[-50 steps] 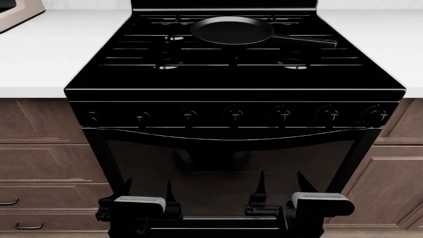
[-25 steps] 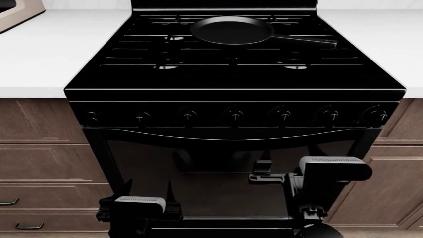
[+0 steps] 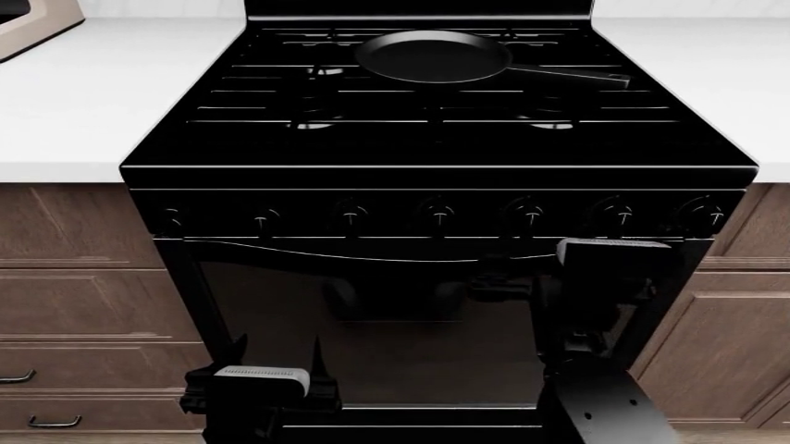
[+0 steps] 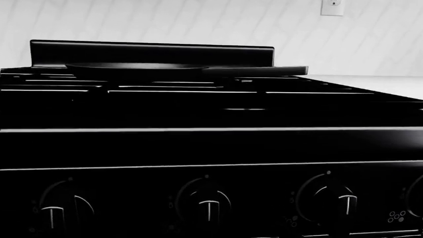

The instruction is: Turn on the center burner of the stove.

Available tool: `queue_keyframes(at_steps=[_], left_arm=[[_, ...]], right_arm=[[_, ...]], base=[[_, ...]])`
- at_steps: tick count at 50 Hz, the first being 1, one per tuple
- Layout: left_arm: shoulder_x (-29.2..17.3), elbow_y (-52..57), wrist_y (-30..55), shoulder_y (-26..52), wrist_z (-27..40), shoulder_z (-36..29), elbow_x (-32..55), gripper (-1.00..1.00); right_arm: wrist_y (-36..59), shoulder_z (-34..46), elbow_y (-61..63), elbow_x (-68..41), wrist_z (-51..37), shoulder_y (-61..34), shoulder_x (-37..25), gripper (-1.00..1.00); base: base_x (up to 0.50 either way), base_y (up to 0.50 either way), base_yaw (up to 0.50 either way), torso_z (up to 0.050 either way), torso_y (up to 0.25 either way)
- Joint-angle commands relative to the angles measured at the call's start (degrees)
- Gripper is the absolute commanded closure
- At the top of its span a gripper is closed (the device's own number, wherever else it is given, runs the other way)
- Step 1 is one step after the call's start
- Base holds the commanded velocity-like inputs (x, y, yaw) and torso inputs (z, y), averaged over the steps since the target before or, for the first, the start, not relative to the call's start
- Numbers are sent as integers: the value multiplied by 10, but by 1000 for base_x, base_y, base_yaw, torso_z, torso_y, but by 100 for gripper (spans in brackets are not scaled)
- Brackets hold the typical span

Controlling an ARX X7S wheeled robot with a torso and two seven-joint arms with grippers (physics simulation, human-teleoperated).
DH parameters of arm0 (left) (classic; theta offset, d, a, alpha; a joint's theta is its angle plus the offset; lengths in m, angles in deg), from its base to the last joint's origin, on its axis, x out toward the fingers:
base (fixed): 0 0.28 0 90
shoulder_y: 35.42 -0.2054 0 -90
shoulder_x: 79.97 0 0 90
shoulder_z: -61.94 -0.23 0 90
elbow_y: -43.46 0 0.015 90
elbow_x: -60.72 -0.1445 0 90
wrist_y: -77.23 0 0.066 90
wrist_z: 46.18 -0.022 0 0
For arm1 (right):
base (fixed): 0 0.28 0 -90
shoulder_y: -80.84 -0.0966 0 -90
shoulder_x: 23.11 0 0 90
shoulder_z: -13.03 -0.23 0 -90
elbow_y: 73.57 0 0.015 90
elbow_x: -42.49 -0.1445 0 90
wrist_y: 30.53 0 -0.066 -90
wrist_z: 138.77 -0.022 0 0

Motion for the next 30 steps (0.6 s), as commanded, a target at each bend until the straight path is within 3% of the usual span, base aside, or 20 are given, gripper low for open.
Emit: queue_keyframes(at_steps=[1, 30], left_arm=[[-2, -2, -1, 1, 2, -3, 3, -100], [-8, -4, -1, 4, 8, -11, 11, -100]], right_arm=[[30, 12, -33, 3, -2, -39, -3, -100], [-3, 36, -193, 17, 15, -106, -1, -100]], base=[[0, 0, 0, 0, 0], [0, 0, 0, 0, 0]])
